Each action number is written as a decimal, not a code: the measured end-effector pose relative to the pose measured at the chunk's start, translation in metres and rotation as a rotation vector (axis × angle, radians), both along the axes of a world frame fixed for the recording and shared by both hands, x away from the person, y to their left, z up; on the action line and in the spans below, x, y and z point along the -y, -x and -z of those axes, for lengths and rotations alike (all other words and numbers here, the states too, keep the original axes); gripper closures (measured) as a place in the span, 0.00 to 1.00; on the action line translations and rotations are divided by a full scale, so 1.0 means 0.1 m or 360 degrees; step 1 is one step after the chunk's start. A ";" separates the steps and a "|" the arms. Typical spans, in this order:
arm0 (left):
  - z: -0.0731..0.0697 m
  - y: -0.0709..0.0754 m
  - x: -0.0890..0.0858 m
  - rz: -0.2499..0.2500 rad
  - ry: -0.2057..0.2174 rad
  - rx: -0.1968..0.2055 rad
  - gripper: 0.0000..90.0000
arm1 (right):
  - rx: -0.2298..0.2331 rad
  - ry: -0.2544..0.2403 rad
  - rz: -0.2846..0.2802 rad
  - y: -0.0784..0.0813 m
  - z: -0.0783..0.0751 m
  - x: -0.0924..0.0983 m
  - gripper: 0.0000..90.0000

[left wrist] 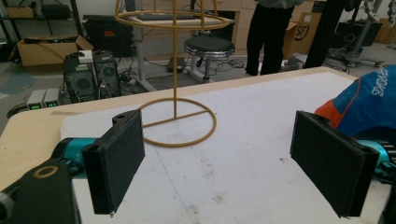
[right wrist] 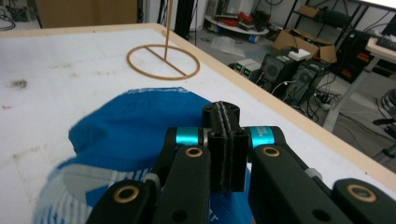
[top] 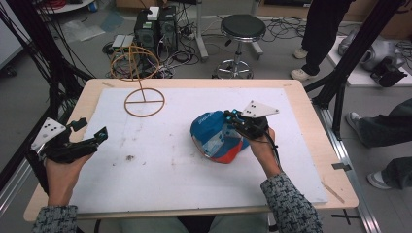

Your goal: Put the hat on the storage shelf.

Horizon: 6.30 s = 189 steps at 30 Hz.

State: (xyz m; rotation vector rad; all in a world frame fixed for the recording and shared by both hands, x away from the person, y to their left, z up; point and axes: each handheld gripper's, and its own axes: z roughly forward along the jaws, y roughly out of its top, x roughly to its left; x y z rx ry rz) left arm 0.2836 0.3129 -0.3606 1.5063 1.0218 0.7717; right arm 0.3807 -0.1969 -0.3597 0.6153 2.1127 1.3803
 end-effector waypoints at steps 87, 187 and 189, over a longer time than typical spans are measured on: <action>-0.07 0.05 -0.15 -0.0028 0.0058 0.0050 0.20 | 0.0265 -0.0448 0.0098 -1.14 -1.74 -1.45 1.00; -0.12 0.10 -0.23 -0.0028 0.0089 0.0079 0.20 | 0.0079 -0.0041 0.0048 -1.60 -1.23 -2.90 0.92; -0.12 0.09 -0.23 -0.0026 0.0093 0.0078 0.20 | 0.0076 -0.0037 0.0053 -1.60 -1.24 -2.89 0.91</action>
